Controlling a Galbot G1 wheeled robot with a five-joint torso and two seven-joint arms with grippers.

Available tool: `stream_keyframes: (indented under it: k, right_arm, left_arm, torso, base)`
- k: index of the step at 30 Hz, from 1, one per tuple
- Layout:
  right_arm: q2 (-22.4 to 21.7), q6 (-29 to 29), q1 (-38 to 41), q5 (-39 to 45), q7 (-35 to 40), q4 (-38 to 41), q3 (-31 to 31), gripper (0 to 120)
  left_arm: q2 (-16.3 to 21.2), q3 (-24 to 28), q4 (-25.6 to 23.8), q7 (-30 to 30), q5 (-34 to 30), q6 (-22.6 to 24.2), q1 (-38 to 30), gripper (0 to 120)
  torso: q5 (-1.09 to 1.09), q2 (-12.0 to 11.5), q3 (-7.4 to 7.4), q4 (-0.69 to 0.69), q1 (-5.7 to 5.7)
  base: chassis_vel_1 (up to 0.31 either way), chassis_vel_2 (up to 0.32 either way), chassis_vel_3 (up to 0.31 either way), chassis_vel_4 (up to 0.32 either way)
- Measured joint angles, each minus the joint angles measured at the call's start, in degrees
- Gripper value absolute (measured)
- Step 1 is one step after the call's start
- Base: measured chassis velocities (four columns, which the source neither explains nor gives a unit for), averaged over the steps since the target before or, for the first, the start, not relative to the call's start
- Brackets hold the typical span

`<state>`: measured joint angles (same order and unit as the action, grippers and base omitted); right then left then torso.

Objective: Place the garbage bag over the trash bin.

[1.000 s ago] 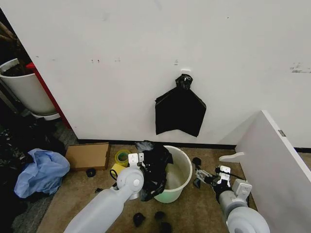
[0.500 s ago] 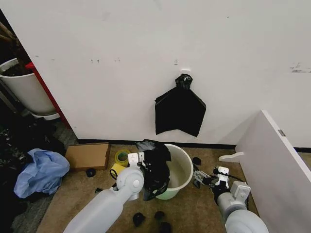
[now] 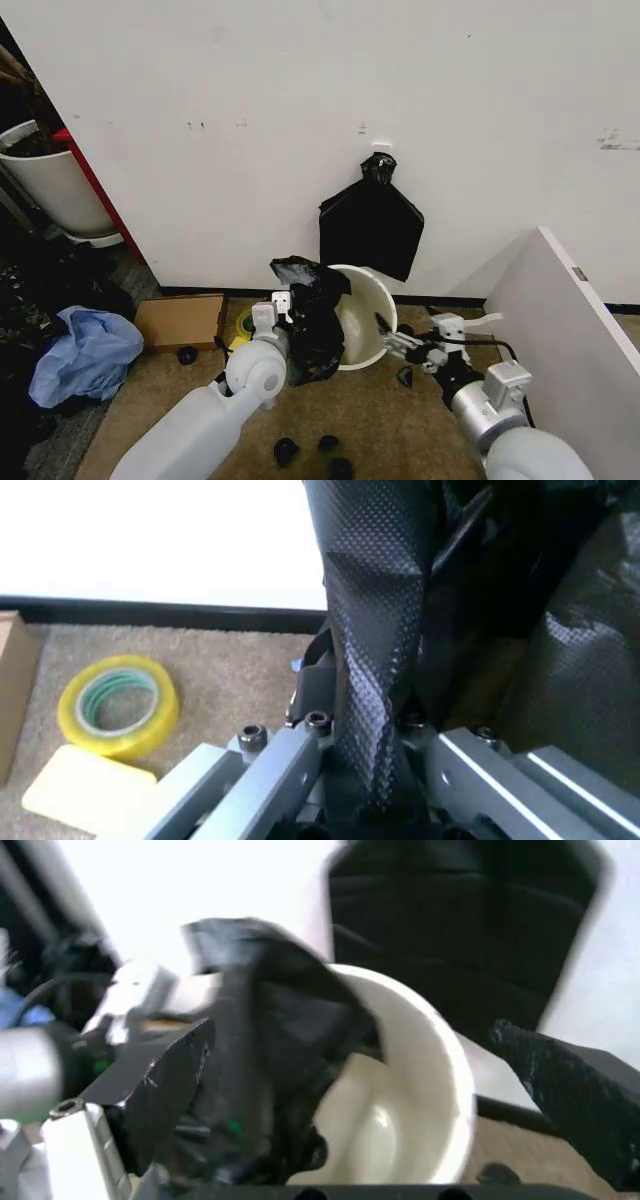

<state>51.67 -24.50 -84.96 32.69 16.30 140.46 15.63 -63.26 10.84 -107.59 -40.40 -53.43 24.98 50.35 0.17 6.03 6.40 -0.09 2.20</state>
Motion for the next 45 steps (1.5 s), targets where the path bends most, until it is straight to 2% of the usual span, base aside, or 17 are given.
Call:
stream_keyframes:
  k: [3,10,24,27,28,30,31,34,36,40,42,45]
  right_arm:
    - [-2.6,-2.8,5.9,2.4,-0.1,-1.7,-2.3,100]
    - [-1.4,-6.0,15.3,3.0,3.0,-5.9,-8.9,100]
    - [1.3,-10.0,21.1,-0.1,4.1,-11.8,-16.5,95]
    - [1.8,-10.0,22.6,-0.8,4.4,-13.3,-18.4,84]
    - [1.8,-10.0,22.6,-0.8,4.4,-13.3,-18.4,84]
    - [2.3,-10.7,23.7,-1.1,4.8,-14.2,-19.5,74]
    - [2.5,-11.0,23.9,-1.1,4.9,-14.4,-19.8,74]
    - [3.4,-11.1,25.0,-1.6,6.2,-15.7,-21.1,57]
    - [3.5,-11.0,25.1,-1.7,6.3,-15.9,-21.3,55]
    - [4.1,-10.4,25.8,-1.9,7.4,-16.7,-22.3,35]
    - [4.1,-10.3,25.9,-1.9,7.5,-16.8,-22.4,34]
    - [4.4,-9.3,26.2,-2.4,8.6,-17.6,-22.6,18]
  left_arm:
    - [-1.4,3.6,0.4,-0.3,0.6,0.5,-1.9,1]
    - [-2.8,4.7,1.1,-2.0,1.1,1.1,-2.4,1]
    - [-3.7,4.4,2.0,-2.8,1.3,2.0,-1.6,1]
    - [-3.5,4.1,1.7,-2.9,1.2,2.1,-1.3,1]
    - [-3.5,4.1,1.7,-2.9,1.2,2.1,-1.3,1]
    - [-3.1,3.6,1.5,-2.9,1.2,2.1,-1.0,1]
    - [-3.0,3.5,1.5,-2.9,1.2,2.2,-1.0,1]
    - [-2.5,2.9,1.3,-2.6,1.0,2.2,-1.2,1]
    - [-2.5,2.9,1.3,-2.5,1.0,2.2,-1.2,1]
    - [-2.3,3.0,0.9,-2.4,0.9,2.2,-1.0,1]
    - [-2.3,3.0,0.9,-2.4,0.9,2.2,-1.0,1]
    - [-2.3,3.2,0.8,-2.3,0.9,2.1,-0.4,1]
  torso:
    - [-0.02,0.0,0.0,-0.04,0.0]
    - [-0.01,0.0,0.0,-0.01,0.0]
    - [-0.02,0.0,0.0,-0.02,0.0]
    - [-0.02,0.0,0.0,-0.02,0.0]
    - [-0.02,0.0,0.0,-0.02,0.0]
    - [-0.02,0.0,0.0,-0.02,0.0]
    - [-0.02,0.0,0.0,-0.02,0.0]
    - [-0.02,0.0,0.0,-0.02,0.0]
    - [-0.02,0.0,0.0,-0.02,0.0]
    - [-0.02,0.0,0.0,-0.02,0.0]
    - [-0.02,0.0,0.0,-0.02,0.0]
    - [-0.02,0.0,0.0,-0.02,0.0]
  base:
    - [0.0,0.0,0.0,0.0]
    - [0.0,0.0,0.0,0.0]
    - [0.0,0.0,0.0,0.0]
    - [0.0,0.0,0.0,0.0]
    - [0.0,0.0,0.0,0.0]
    - [0.0,0.0,0.0,0.0]
    - [0.0,0.0,0.0,0.0]
    - [0.0,0.0,0.0,0.0]
    - [0.0,0.0,0.0,0.0]
    - [0.0,0.0,0.0,0.0]
    - [0.0,0.0,0.0,0.0]
    - [0.0,0.0,0.0,0.0]
